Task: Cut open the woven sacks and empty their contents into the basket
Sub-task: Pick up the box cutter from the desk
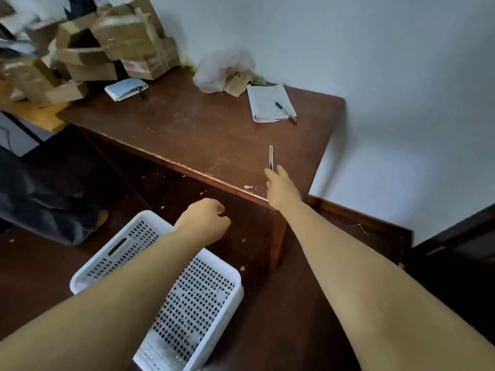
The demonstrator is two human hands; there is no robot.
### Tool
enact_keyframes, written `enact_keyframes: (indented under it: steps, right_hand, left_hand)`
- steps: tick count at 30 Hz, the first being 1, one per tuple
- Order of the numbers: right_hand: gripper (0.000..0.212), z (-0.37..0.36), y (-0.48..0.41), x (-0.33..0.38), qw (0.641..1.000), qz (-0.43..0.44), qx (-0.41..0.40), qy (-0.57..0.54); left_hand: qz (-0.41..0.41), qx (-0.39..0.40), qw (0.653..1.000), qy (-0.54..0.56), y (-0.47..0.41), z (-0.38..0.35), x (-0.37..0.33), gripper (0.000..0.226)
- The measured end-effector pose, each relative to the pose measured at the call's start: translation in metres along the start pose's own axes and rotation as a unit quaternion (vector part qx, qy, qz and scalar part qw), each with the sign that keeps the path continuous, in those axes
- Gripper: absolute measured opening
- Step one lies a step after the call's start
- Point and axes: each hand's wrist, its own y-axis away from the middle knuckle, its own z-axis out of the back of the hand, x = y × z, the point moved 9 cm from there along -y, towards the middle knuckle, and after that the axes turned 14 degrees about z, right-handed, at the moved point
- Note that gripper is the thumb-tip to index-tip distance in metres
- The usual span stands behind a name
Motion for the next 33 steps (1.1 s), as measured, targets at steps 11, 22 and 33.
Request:
enact_keyframes:
  steps: [11, 22, 33]
  right_hand:
    - [0.037, -0.012, -0.069, -0.016, 0.958, 0.015, 0.041, 0.282]
    - [0.021, -0.043, -0.008, 0.008, 0.940, -0.115, -0.047, -0.318]
    - [0.030, -0.218, 0.166, 0.225, 0.744, -0.170, 0.138, -0.631]
  left_hand:
    - [0.025, 0.008, 1.000, -0.002, -0.065, -0.014, -0.010, 0.043]
    - [0.060, 0.043, 0.994, 0.085, -0.016, -0.014, 0.059, 0.040]
    - [0.170, 0.041, 0.967, 0.184, 0.109, -0.001, 0.301, 0.015]
